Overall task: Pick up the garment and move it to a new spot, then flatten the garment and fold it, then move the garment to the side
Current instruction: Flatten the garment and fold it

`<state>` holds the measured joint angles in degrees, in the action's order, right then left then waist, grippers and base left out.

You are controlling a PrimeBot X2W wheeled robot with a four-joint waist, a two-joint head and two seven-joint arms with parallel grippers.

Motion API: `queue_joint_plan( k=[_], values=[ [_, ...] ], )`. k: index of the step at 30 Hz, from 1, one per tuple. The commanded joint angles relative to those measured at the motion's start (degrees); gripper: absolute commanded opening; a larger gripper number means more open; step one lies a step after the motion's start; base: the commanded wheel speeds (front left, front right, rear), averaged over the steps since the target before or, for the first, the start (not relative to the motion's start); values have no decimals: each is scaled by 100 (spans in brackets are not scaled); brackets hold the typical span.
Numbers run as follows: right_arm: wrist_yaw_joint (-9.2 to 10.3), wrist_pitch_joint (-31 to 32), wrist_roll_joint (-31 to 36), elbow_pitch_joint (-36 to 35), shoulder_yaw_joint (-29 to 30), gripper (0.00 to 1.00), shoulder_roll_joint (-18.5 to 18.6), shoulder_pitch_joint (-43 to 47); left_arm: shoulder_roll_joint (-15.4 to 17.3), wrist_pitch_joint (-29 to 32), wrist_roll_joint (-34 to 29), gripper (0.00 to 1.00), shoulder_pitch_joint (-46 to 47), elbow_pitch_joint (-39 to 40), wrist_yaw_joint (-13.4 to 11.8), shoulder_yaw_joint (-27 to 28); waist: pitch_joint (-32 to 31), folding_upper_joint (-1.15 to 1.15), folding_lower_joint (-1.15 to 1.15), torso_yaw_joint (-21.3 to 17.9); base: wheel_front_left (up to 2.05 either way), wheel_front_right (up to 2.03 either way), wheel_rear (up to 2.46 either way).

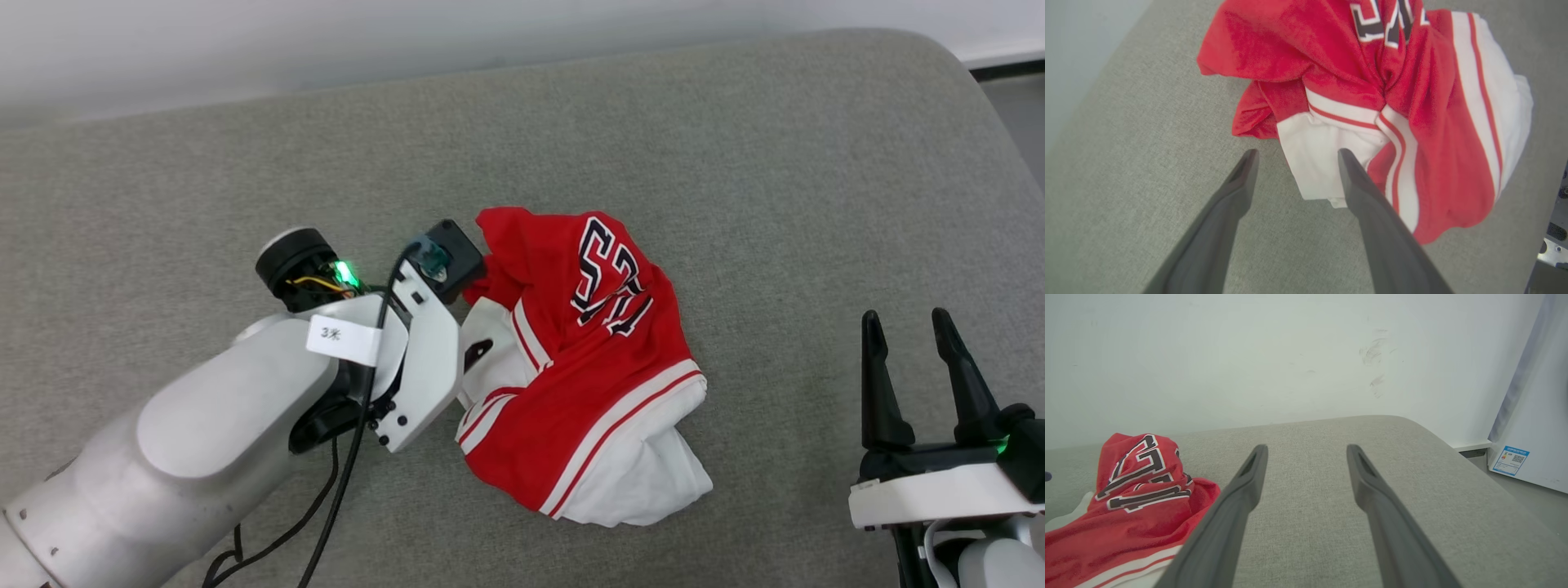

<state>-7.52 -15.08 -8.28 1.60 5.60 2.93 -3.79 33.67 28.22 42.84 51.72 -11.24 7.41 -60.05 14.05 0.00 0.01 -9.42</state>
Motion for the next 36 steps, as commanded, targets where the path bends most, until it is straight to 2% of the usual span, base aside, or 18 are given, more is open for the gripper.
queue_joint_plan(
  k=[1,6,12,15,18,19,20,21,25,31,36],
  values=[
    [5,-14,-37,-19,-3,100,-10,-117,63,129,89,100,154,13,-3,-194,130,0,-1,-109,0,0,0],
    [5,-14,-118,-33,-30,100,-10,-250,158,373,302,100,496,-107,-3,-885,371,0,-1,-255,0,0,0],
    [5,-14,-183,-27,-48,100,-10,-362,93,509,492,100,549,-352,-2,-1273,594,0,-1,-377,0,0,0],
    [6,-14,-205,0,-72,100,-11,-420,106,1158,299,100,104,-175,9,-1413,660,0,-1,-442,0,0,0],
    [5,-14,-190,-2,-76,100,-11,-442,134,1494,164,100,-220,26,30,-1459,670,0,-1,-459,0,0,0],
    [5,-14,-179,-5,-70,100,-10,-437,139,1514,180,44,-279,75,31,-1468,667,0,-1,-454,0,0,0],
    [5,-14,-166,-10,-57,100,-10,-425,134,1453,242,4,-294,91,31,-1468,660,0,-1,-439,0,0,0],
    [6,-14,-154,-12,-43,100,-11,-416,117,1431,253,0,-297,105,31,-1468,649,0,-1,-418,0,0,0],
    [5,-14,-94,1,-9,100,-11,-359,125,1044,257,0,32,71,2,-1392,542,0,-1,-262,0,0,0],
    [5,-14,5,16,23,100,-10,-204,199,-178,416,0,534,-43,-2,-1275,245,0,-1,95,0,0,0],
    [5,-14,106,22,58,100,-10,-78,499,-934,708,0,473,-133,-33,-938,-2,0,-1,471,0,0,0]
  ],
)
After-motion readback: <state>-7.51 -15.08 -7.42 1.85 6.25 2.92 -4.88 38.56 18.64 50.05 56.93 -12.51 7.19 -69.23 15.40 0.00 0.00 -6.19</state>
